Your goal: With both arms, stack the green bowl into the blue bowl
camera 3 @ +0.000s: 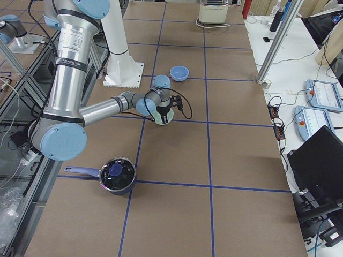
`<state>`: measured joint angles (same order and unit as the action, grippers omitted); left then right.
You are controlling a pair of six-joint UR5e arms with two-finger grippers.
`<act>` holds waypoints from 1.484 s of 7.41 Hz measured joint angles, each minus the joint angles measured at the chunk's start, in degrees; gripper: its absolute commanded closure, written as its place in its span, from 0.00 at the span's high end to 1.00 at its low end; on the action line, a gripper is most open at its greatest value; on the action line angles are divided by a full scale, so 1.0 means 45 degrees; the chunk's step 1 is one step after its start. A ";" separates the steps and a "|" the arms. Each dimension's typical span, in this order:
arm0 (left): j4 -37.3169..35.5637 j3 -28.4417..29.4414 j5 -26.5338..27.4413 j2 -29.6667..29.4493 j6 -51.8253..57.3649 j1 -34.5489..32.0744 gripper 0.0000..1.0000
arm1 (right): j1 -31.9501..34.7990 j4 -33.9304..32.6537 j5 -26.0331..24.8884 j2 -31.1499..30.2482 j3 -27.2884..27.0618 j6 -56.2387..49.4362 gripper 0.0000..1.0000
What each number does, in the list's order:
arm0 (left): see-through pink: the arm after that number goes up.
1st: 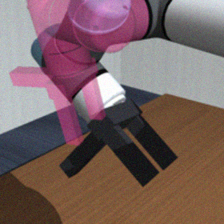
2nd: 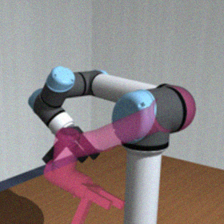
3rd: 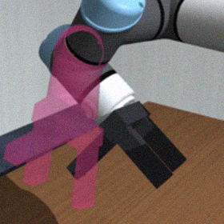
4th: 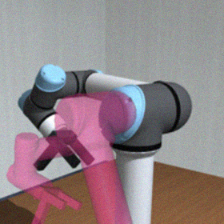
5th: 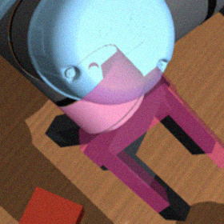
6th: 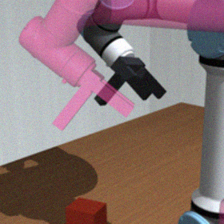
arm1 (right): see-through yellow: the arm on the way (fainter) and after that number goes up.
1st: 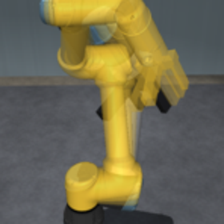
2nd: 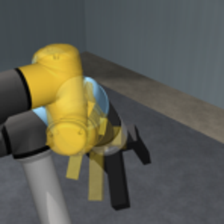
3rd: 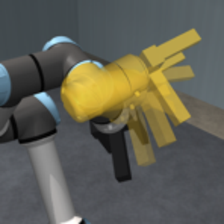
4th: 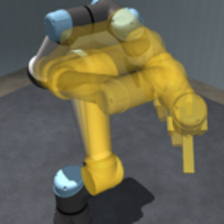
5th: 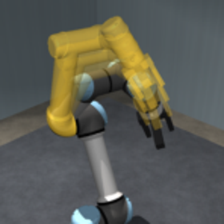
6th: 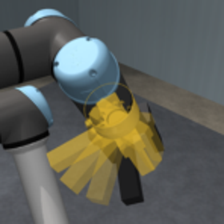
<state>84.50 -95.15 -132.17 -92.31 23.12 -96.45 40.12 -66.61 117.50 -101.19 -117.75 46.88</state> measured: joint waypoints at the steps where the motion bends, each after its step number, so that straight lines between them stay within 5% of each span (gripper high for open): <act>1: 0.0005 -0.0011 -0.0007 0.0067 0.0000 -0.0003 0.98 | 0.0376 0.0001 0.0414 0.0522 -0.0106 0.0152 0.00; 4: 0.0029 -0.0076 -0.0021 0.0286 -0.0017 0.0003 0.98 | 0.0472 -0.1060 0.0629 0.4535 0.0336 0.4064 0.00; 7: 0.0031 -0.0086 -0.0023 0.0316 -0.0033 0.0007 0.98 | -0.0858 -0.4929 -0.0941 0.9492 0.1771 0.6516 0.00; 11: 0.0031 -0.0086 -0.0023 0.0318 -0.0039 0.0007 0.98 | -0.2748 -0.5409 -0.2844 1.0858 0.3686 0.7225 0.00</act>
<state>84.64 -95.54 -132.28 -90.88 22.94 -96.42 27.75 -90.95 104.70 -52.33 -101.17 79.39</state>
